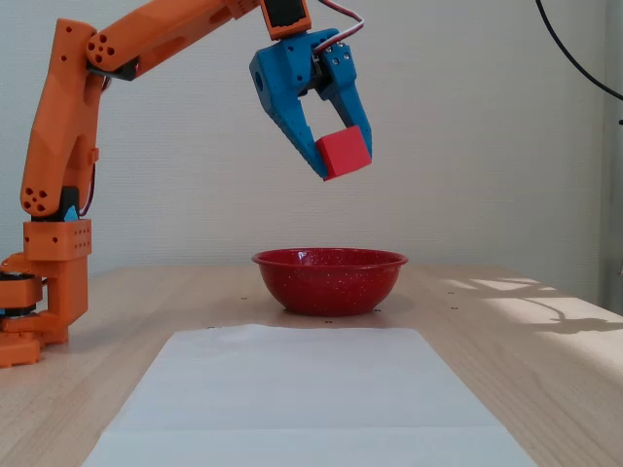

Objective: Grasp the red cube and put it in the red bowl

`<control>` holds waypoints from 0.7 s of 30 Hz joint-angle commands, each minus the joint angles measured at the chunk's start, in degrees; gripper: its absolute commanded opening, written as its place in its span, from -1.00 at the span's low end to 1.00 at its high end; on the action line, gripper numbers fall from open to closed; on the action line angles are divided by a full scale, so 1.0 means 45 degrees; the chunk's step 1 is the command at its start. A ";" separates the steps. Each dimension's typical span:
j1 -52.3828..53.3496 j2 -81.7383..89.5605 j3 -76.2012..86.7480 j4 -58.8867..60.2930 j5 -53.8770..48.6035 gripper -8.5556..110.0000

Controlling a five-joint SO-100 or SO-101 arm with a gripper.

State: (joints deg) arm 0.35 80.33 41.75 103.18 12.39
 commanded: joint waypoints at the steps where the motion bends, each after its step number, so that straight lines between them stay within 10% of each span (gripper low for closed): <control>1: 0.1094 0.2305 -0.0508 0.1738 -0.0781 -0.85; 21: 0.7422 0.2988 0.1504 -0.0117 -0.4512 -0.85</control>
State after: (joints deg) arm 32.43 85.25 50.45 102.57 -6.33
